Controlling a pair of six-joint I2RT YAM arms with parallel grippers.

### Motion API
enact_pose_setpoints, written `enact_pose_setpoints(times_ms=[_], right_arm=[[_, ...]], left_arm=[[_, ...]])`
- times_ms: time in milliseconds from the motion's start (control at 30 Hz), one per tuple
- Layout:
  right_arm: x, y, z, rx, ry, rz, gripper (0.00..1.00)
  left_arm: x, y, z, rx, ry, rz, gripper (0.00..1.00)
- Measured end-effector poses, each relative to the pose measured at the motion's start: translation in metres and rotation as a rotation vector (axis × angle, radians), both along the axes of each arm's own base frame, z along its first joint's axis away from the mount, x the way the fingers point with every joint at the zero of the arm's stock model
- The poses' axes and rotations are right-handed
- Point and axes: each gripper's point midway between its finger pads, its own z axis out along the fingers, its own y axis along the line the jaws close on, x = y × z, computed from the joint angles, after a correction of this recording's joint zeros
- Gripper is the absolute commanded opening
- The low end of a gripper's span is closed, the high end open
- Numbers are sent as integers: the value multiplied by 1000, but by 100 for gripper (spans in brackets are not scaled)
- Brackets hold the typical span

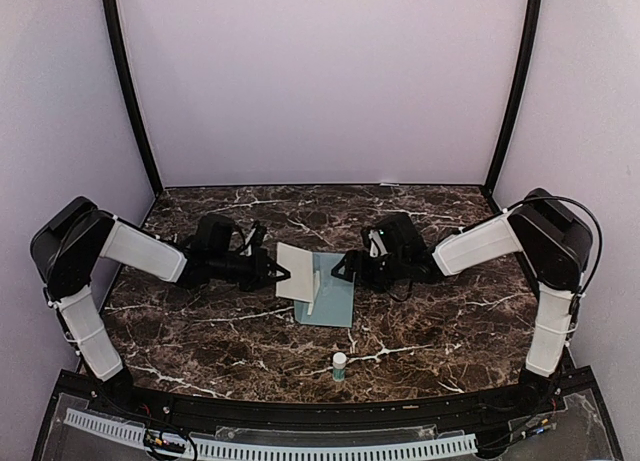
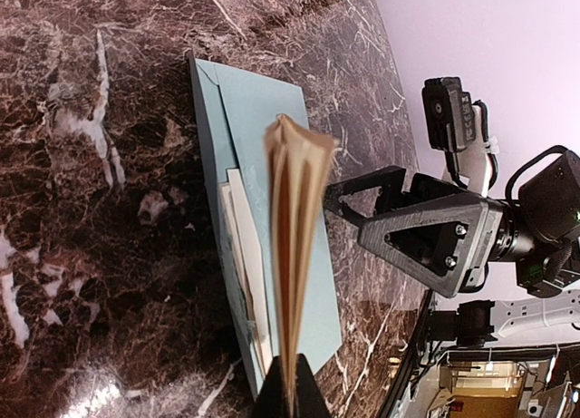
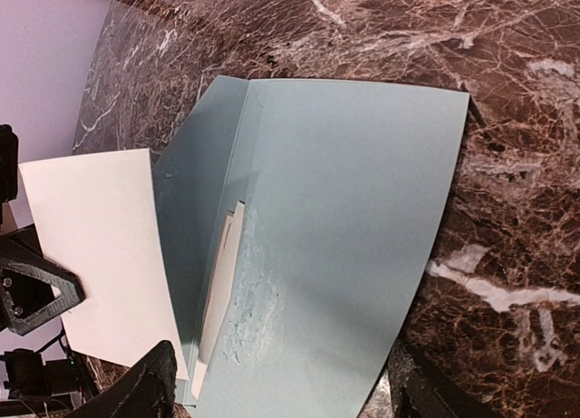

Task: Place the letter into the envelope and seal it
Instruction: Place the letter in the envelope.

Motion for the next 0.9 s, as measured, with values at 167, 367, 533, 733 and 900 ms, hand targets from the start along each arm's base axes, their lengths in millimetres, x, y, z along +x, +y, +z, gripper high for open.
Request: enact_pose_setpoints(times_ms=[167, 367, 533, 733, 900], right_arm=[[0, 0, 0, -2, -2, 2, 76], [0, 0, 0, -1, -1, 3, 76], [0, 0, 0, 0, -1, 5, 76], [-1, 0, 0, 0, 0, 6, 76], [0, 2, 0, 0, 4, 10, 76]], left_arm=[[2, 2, -11, 39, 3, -1, 0], [5, 3, -17, 69, -11, -2, 0], [7, 2, -22, 77, -12, -7, 0], [5, 3, -31, 89, 5, -11, 0], [5, 4, -38, 96, 19, -11, 0]])
